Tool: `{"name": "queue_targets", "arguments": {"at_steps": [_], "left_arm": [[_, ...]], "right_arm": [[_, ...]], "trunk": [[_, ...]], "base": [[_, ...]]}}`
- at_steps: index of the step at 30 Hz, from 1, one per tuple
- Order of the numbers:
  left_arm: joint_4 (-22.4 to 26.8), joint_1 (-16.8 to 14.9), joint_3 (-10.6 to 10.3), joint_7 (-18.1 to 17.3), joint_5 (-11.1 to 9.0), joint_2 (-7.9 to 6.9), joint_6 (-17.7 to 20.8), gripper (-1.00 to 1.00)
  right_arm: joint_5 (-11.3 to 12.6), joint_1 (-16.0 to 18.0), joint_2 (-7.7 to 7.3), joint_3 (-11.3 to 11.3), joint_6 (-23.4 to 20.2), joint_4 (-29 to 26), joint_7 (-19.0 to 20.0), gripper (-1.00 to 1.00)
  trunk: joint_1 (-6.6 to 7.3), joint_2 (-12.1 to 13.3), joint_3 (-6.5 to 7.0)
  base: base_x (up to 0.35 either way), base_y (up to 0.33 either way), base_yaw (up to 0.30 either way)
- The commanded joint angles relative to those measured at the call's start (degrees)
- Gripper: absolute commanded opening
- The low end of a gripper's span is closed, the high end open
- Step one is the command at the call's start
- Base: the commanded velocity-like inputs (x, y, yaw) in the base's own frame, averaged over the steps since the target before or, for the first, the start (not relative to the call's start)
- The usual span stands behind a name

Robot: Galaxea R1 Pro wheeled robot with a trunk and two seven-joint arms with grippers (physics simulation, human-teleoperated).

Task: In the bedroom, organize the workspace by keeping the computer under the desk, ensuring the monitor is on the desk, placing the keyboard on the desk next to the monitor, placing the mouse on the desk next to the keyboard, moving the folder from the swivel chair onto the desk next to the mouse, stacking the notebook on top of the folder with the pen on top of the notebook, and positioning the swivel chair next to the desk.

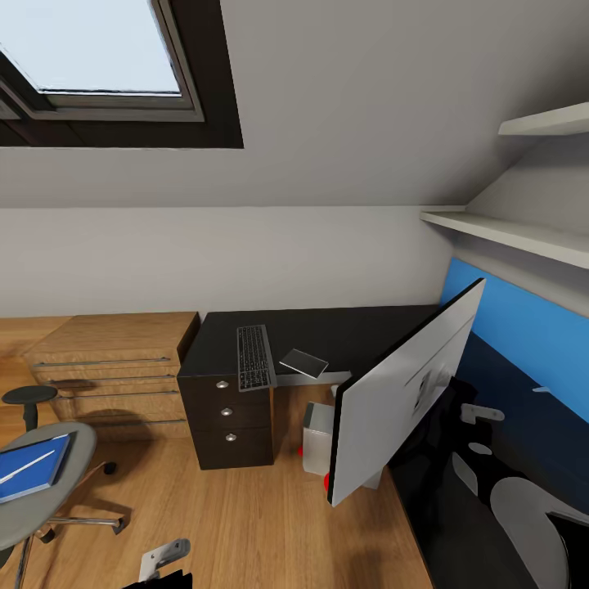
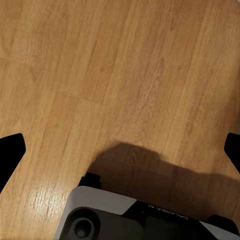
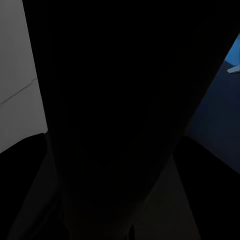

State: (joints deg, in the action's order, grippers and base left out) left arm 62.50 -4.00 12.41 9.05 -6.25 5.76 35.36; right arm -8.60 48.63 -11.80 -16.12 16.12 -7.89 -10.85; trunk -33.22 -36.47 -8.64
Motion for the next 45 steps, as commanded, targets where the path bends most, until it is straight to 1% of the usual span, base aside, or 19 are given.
{"name": "queue_targets", "arguments": {"at_steps": [1,41,45], "left_arm": [[0.08,-0.05,0.05,0.37,-0.61,0.04,0.24,1.0],[0.08,-0.05,0.08,0.44,-0.61,-0.05,0.24,1.0],[0.08,-0.05,0.08,0.44,-0.61,-0.05,0.23,1.0]], "right_arm": [[-0.54,0.06,0.02,-0.02,0.14,0.15,0.04,-1.0],[-0.58,0.06,0.11,0.13,0.14,0.07,0.56,-1.0],[-0.57,0.06,0.11,0.13,0.14,0.07,0.56,-1.0]], "trunk": [[-0.02,-0.08,-0.1],[-0.02,-0.08,-0.1],[-0.02,-0.08,-0.1]], "base": [[0.0,0.0,0.0],[0.0,0.0,0.0],[-0.104,0.0,0.0]]}}
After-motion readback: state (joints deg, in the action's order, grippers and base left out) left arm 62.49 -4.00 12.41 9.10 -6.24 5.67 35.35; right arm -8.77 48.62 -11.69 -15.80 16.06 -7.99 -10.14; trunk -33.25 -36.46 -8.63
